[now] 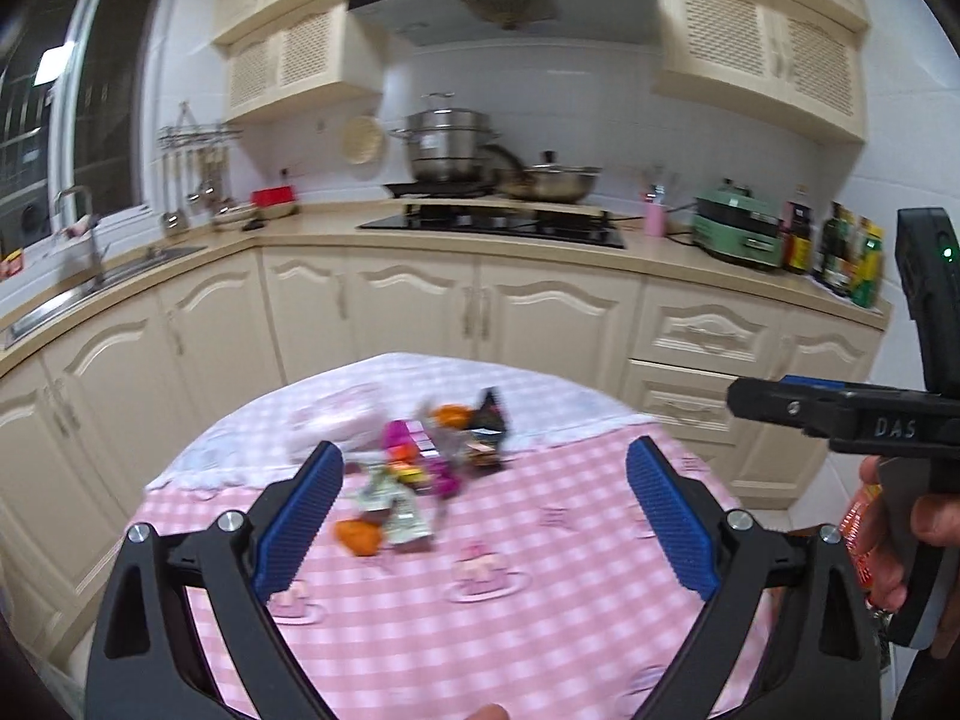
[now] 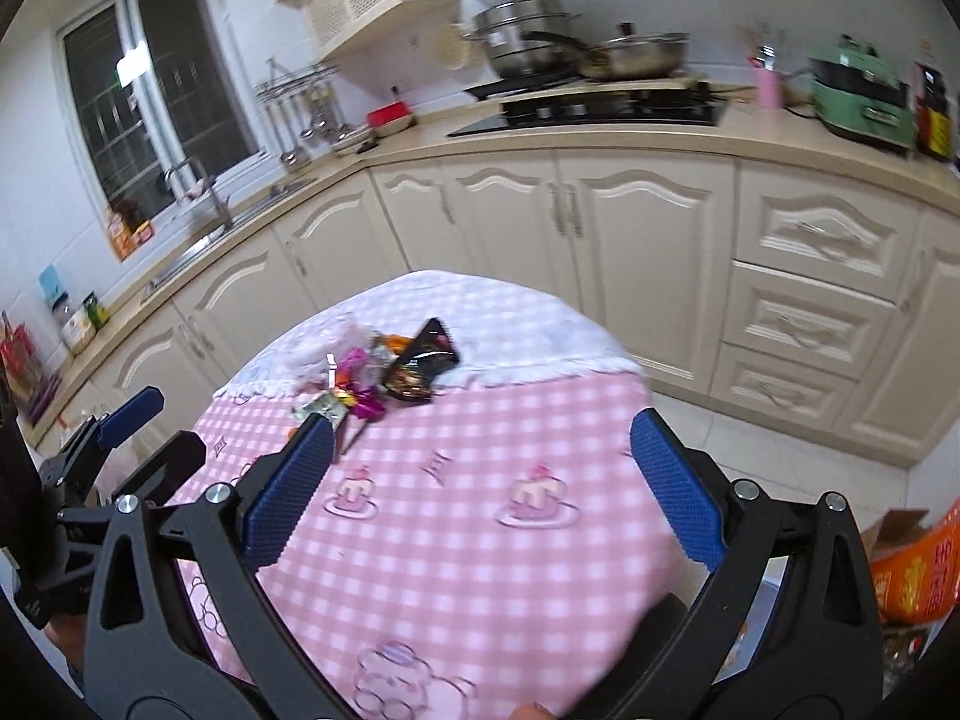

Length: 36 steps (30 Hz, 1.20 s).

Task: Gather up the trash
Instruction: 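Move both open tools back over the table, then grasp the white-green wrapper with the left tool while the right tool grasps the black snack bag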

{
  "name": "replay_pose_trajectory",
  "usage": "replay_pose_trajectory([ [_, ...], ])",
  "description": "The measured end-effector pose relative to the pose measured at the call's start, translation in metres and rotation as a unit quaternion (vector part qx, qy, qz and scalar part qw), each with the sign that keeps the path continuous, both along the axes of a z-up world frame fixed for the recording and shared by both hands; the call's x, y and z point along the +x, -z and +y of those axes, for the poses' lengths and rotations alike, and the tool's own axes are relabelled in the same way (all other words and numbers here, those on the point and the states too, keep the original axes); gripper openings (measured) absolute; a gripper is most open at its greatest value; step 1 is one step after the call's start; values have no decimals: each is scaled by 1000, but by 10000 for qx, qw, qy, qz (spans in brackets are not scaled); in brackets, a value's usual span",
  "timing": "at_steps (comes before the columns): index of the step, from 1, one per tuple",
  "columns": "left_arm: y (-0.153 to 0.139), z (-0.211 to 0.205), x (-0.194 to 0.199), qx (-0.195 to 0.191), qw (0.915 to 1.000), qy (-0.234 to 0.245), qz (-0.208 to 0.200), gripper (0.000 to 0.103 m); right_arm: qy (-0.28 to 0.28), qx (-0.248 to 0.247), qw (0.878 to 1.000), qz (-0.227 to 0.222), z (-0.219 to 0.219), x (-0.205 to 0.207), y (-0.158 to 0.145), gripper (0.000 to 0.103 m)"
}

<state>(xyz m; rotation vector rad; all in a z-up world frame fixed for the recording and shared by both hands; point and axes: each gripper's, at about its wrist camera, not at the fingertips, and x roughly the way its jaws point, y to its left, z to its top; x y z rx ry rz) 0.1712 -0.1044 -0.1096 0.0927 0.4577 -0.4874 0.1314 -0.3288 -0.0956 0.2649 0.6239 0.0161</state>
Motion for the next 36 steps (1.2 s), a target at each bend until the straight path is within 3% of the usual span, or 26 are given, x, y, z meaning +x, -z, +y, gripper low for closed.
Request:
replay_pose_trajectory([
  [10, 54, 35, 80, 449, 9960, -331, 694, 93, -219, -43, 9988, 429, 30, 65, 38, 97],
  [17, 88, 19, 144, 897, 9885, -137, 1212, 93, -188, -134, 9969, 758, 31, 103, 62, 97],
  [19, 99, 16, 159, 871, 9859, -96, 1427, 92, -151, -98, 9965, 820, 28, 114, 67, 97],
  [20, 103, 16, 164, 767, 9854, -51, 1519, 88, -132, -91, 9962, 861, 27, 123, 69, 97],
  [22, 112, 15, 173, 492, 9826, 69, 1787, 66, -132, -114, 9955, 933, 28, 137, 73, 97],
  [24, 121, 13, 179, 464, 9802, 109, 1920, 57, -207, -152, 9946, 1003, 33, 154, 77, 97],
  [28, 121, 4, 176, 663, 9814, 260, 1785, 29, -316, -217, 9914, 1252, 46, 189, 92, 80],
  [30, 120, 1, 173, 672, 9819, 319, 1739, 20, -356, -153, 9887, 1447, 50, 205, 104, 69],
  [32, 119, 3, 171, 611, 9830, 301, 1705, 16, -379, -77, 9876, 1521, 54, 211, 110, 54],
  [33, 118, 6, 172, 542, 9834, 289, 1706, 14, -388, -111, 9880, 1490, 55, 210, 111, 51],
  [35, 116, 12, 171, 441, 9843, 260, 1688, 14, -445, -22, 9886, 1442, 56, 207, 109, 29],
  [36, 115, 14, 170, 426, 9848, 240, 1664, 14, -400, -17, 9893, 1400, 55, 203, 107, 26],
])
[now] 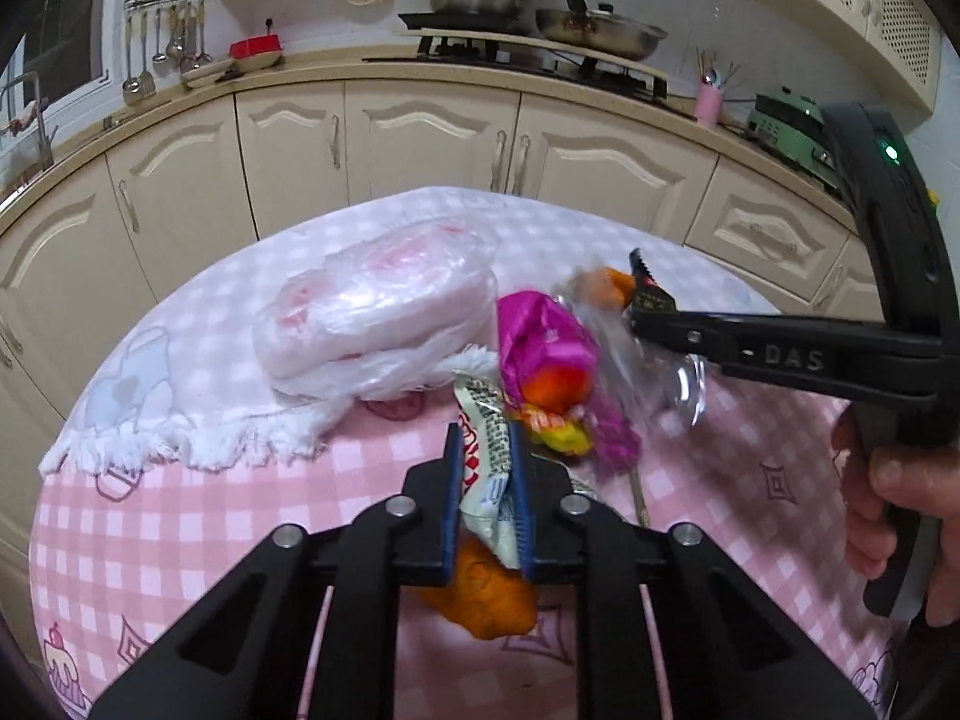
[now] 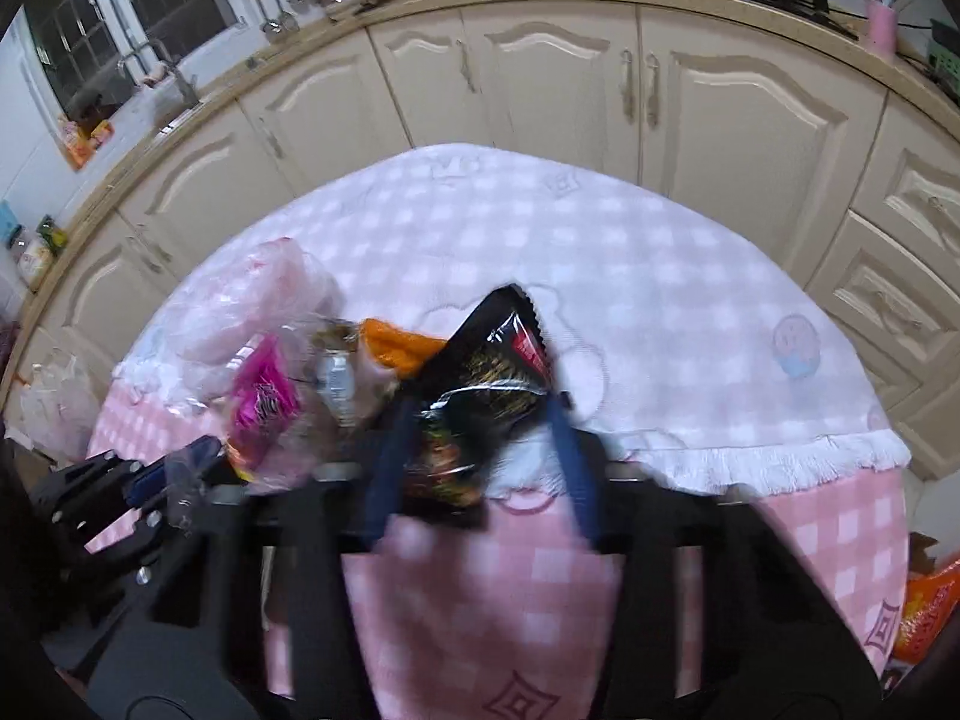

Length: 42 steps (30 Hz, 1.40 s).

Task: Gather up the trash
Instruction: 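Grasp the white-green wrapper with the left tool while the right tool grasps the black snack bag, then carry wrapper and black snack bag to the blue bin and open both tools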

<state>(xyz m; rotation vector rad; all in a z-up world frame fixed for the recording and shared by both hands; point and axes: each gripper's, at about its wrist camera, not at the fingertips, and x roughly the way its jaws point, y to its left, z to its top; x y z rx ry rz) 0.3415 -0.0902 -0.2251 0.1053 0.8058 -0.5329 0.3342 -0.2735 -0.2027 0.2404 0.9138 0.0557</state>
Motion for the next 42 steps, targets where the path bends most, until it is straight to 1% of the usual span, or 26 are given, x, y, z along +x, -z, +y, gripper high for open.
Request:
replay_pose_trajectory([
  [1, -1, 2, -1, -17, 10000, -5, -31, 14, 29, -35, 10000, -28, 0, -3, -1, 21],
  [3, -3, 4, -3, -37, 10000, -9, -57, 14, 46, 35, 10000, -45, -3, -11, -3, 16],
  [5, -4, 9, -6, -83, 9999, -68, -79, 13, 71, -7, 9999, -89, -5, -21, -5, 15],
  [9, -5, 25, -7, -349, 9992, -177, 14, 13, 87, -20, 9999, -118, -7, -39, -10, 14],
  [13, -9, 39, -15, -469, 9984, -326, 2, 13, -67, -152, 9999, 44, -1, -54, -7, 15],
  [14, -9, 40, -18, -508, 9982, -323, 16, 13, -77, -211, 9997, 72, 0, -56, -5, 17],
  [15, -8, 42, -23, -555, 9979, -324, 42, 13, -40, -254, 9996, 102, 1, -58, -4, 21],
  [17, -7, 45, -29, -598, 9976, -342, 57, 13, 93, -248, 9996, 31, 1, -59, -6, 66],
  [19, -8, 48, -37, -639, 9972, -375, 50, 13, 152, -328, 9993, -11, 3, -57, -7, 67],
  [21, -8, 52, -42, -664, 9969, -424, 26, 13, 140, -489, 9987, 95, 7, -50, -1, 67],
  [22, -9, 55, -45, -687, 9966, -459, 13, 13, 93, -564, 9982, 175, 10, -46, 3, 66],
  [23, -9, 57, -48, -714, 9963, -483, 4, 13, -5, -622, 9979, 204, 14, -43, 8, 59],
  [24, -10, 60, -50, -740, 9960, -503, 3, 13, -21, -822, 9965, 128, 18, -45, 9, 52],
  [25, -10, 63, -53, -764, 9957, -532, 4, 13, -33, -955, 9954, 81, 21, -47, 8, 31],
  [26, -10, 66, -56, -785, 9954, -551, 10, 13, -62, -761, 9970, 79, 19, -50, 8, 21],
  [27, -11, 69, -58, -809, 9951, -567, 15, 13, -83, -643, 9979, 67, 18, -53, 7, 17],
  [29, -12, 74, -65, -828, 9946, -625, -2, 13, -94, -641, 9979, 32, 17, -60, 6, 17],
  [33, -21, 79, -83, -902, 9937, -650, -111, 13, -64, -406, 9990, -153, 7, -85, 0, 17],
  [37, -37, 73, -101, -969, 9933, -578, -260, 13, -68, -63, 9989, -450, -6, -114, -15, 17],
  [42, -59, 54, -129, -1065, 9923, -384, -494, 13, -115, 142, 9965, -819, -18, -148, -42, 17],
])
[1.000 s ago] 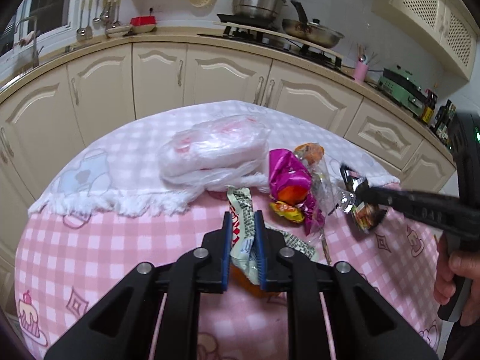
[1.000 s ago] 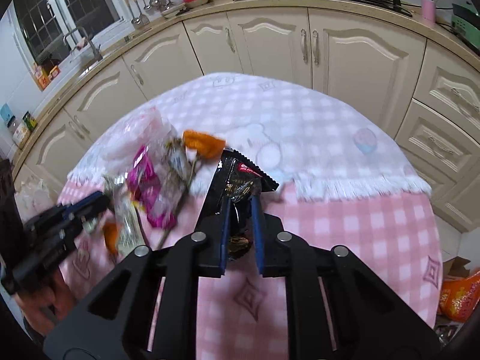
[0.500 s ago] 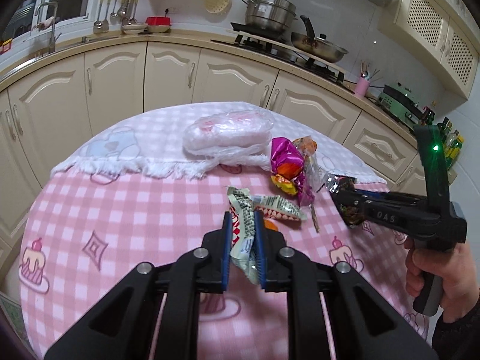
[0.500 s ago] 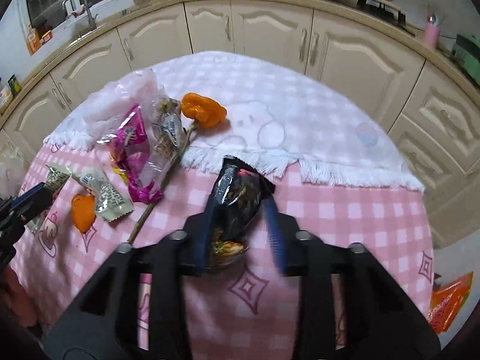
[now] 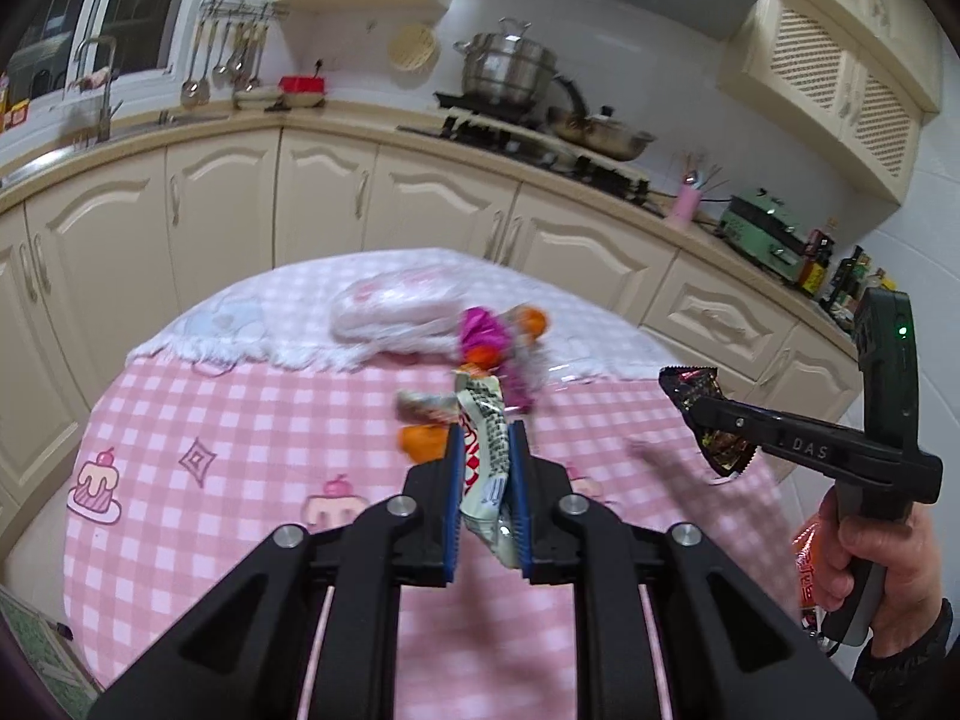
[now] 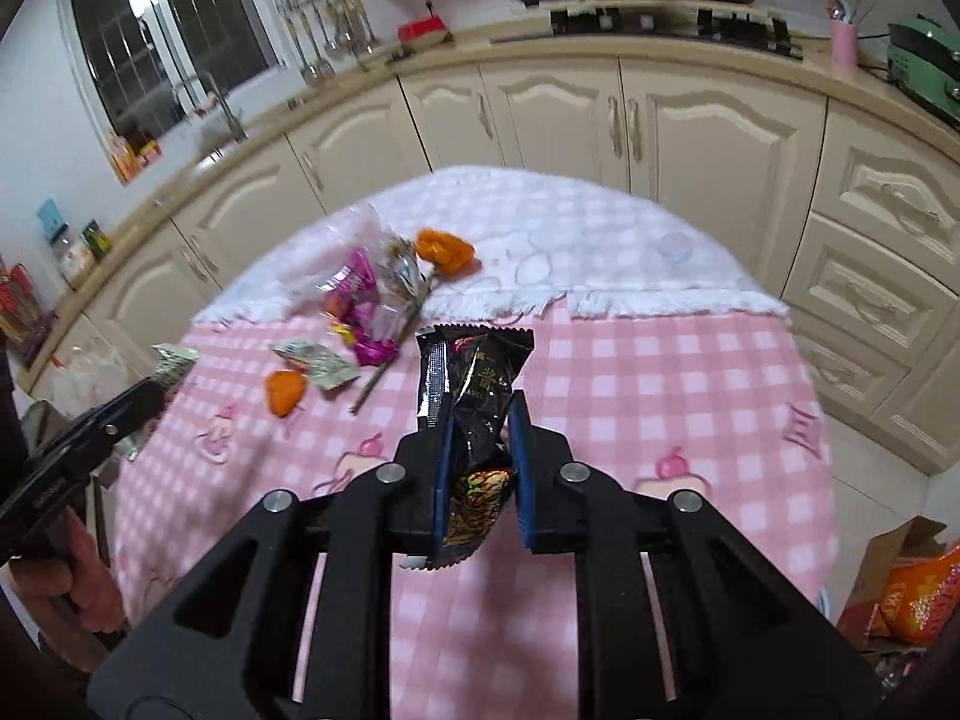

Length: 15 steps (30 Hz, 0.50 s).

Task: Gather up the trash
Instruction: 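Carry wrapper and black snack bag to the blue bin and open both tools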

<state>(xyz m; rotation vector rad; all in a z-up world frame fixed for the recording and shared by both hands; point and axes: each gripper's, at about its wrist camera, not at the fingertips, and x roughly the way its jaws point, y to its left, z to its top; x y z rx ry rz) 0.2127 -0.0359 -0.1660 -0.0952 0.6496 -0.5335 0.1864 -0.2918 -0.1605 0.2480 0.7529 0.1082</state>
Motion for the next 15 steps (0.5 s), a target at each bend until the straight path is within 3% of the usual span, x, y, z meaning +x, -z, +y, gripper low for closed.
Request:
replay_pose_trajectory([
  [10, -42, -66, -48, -129, 9976, 523, -439, 13, 79, 389, 9962, -773, -46, -82, -57, 17],
  [15, -54, -119, -74, -145, 9927, 1066, -540, 13, 744, 416, 9913, -1004, -105, -140, -62, 17],
])
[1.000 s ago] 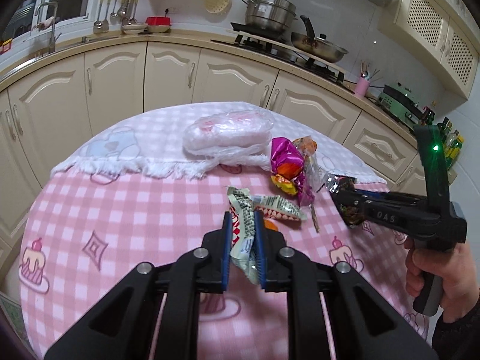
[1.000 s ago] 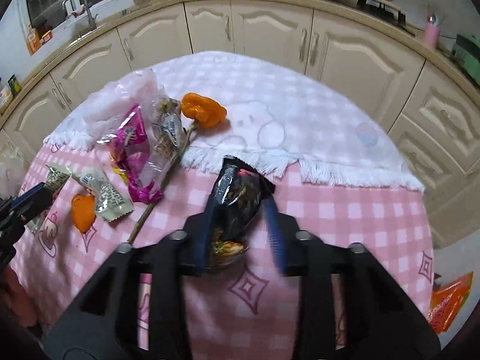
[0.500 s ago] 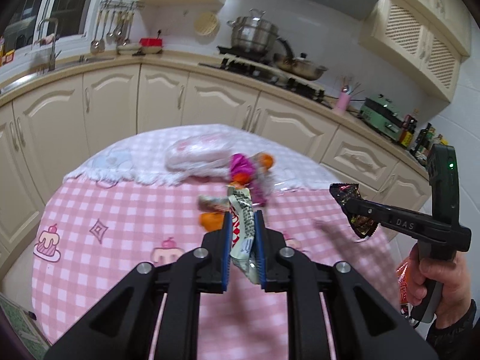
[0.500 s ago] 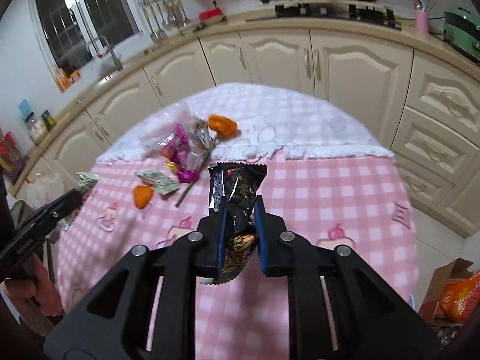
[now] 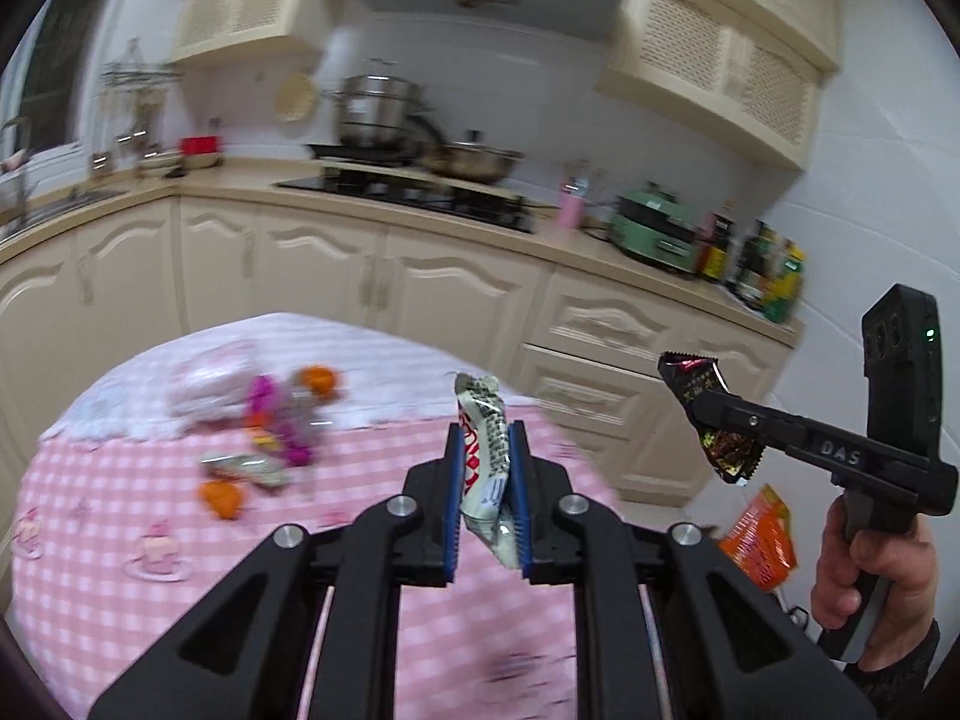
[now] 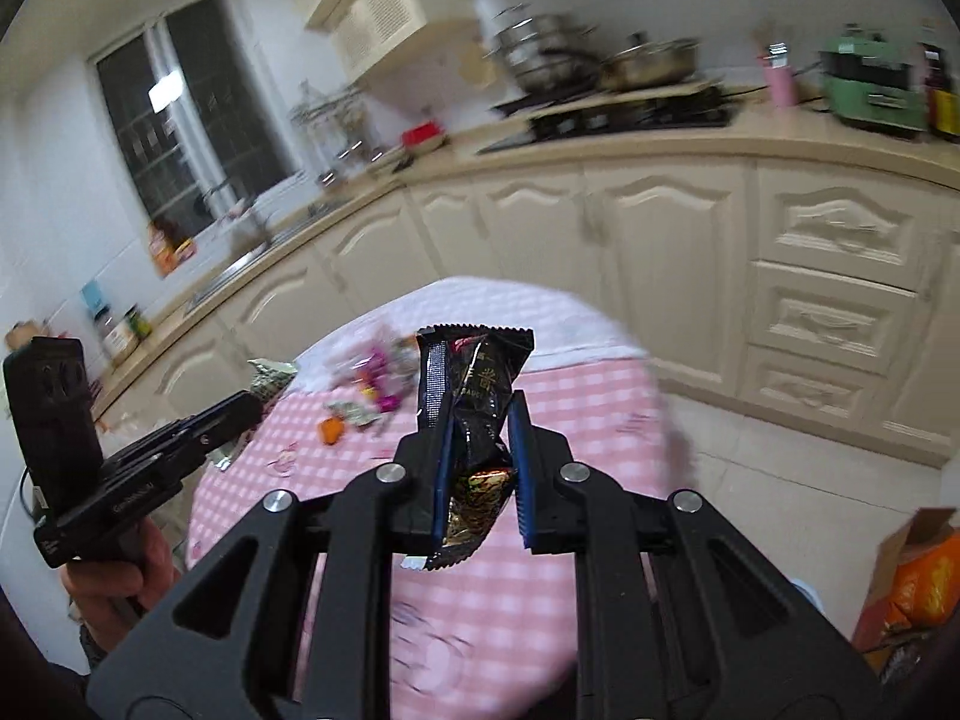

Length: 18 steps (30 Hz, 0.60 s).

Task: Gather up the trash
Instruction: 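Carry wrapper and black snack bag to the blue bin and open both tools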

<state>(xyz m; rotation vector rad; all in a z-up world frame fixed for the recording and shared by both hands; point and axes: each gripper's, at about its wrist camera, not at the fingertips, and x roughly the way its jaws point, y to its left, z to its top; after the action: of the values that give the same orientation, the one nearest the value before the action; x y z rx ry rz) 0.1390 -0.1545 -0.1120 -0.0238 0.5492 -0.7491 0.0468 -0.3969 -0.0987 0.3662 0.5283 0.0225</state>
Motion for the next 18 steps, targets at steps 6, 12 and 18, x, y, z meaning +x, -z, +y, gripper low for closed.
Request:
replay_pose_trajectory([
  [6, 18, -94, -32, 261, 9949, 962, 177, 13, 1142, 474, 9917, 348, -90, -55, 45, 17],
  [12, 78, -195, -51, 716, 9794, 1733, 744, 13, 2054, 872, 9704, 919, -167, -99, 105, 17],
  [18, 156, -280, -66, 1362, 9567, 2199, 1332, 13, 2391, 1433, 9476, 1563, -211, -113, 181, 17],
])
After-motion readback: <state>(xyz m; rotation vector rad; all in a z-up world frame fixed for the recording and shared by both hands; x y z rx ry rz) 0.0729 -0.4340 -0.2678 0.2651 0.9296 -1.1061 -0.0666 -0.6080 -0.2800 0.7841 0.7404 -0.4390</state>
